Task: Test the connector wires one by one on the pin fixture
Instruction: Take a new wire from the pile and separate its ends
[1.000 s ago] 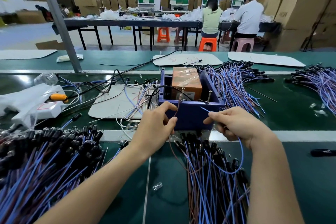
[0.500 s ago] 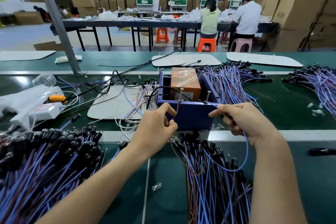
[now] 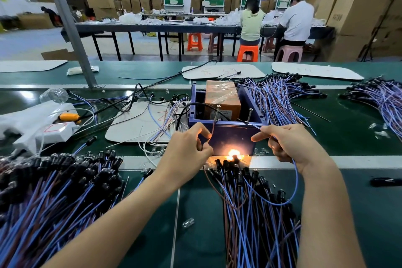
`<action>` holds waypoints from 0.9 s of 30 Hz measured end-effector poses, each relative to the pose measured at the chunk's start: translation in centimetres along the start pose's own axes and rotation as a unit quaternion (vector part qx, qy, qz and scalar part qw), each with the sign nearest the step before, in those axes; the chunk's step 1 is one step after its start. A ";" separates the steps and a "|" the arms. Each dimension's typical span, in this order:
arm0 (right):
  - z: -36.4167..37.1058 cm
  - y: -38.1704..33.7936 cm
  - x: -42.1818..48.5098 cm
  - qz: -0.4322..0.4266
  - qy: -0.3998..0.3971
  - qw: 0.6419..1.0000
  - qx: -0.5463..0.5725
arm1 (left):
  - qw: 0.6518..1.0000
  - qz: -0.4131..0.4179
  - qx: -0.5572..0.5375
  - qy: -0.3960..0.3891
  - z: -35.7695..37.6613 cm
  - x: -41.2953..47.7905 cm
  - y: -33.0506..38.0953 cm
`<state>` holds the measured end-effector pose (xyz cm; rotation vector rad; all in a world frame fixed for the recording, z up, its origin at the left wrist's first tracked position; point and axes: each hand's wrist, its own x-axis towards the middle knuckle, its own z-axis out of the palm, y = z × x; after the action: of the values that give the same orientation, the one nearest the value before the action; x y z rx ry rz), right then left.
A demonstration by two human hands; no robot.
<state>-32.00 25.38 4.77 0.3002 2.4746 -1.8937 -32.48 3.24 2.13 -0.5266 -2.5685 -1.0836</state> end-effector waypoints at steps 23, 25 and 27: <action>-0.2 -4.4 -5.0 -0.087 -0.329 0.940 0.013 | 0.914 -0.048 -0.031 -0.402 -6.4 -0.3 3.4; 0.1 -4.6 -5.3 -0.081 -0.364 0.927 0.023 | 0.881 -0.055 -0.013 -0.469 -7.0 -0.4 3.4; 0.4 -4.7 -5.3 -0.067 -0.364 0.929 0.017 | 0.879 -0.089 0.007 -0.468 -8.0 0.0 2.4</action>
<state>-27.60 23.05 9.78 -0.4998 1.9833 -1.6615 -30.40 -1.05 8.93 -1.0259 -3.5025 -1.0129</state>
